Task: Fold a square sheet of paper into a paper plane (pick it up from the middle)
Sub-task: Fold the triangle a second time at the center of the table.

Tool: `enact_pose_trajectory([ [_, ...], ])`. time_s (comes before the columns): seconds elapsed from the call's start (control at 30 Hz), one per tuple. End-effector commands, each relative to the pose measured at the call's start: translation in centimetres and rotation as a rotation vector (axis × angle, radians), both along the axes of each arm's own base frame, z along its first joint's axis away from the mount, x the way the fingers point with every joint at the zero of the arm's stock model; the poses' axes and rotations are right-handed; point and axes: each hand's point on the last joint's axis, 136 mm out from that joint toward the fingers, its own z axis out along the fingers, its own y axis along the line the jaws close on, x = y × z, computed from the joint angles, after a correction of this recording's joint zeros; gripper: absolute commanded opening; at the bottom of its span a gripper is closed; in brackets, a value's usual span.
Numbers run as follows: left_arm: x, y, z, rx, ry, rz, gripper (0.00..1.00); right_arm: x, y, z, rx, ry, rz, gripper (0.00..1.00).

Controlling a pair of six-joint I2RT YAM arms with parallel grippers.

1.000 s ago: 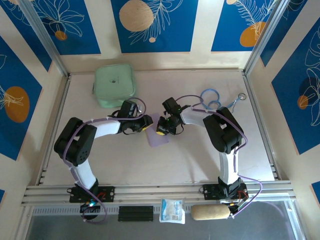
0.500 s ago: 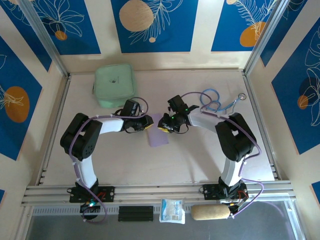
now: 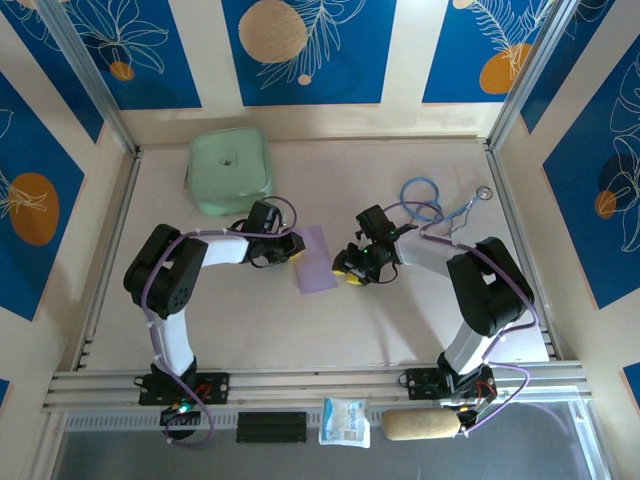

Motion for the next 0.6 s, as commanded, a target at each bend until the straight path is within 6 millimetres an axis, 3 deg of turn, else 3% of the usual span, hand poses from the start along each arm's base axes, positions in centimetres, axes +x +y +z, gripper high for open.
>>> enact_pose_trajectory([
  [0.0, -1.1, 0.9, -2.4, 0.054, 0.07, 0.028, 0.19, -0.9, 0.9, 0.2, 0.055, 0.035, 0.029, 0.43],
  [0.57, -1.8, 1.1, -3.2, 0.063, 0.1, 0.027, 0.18, -1.0, 2.0, -0.7, 0.098, 0.078, 0.057, 0.39],
])
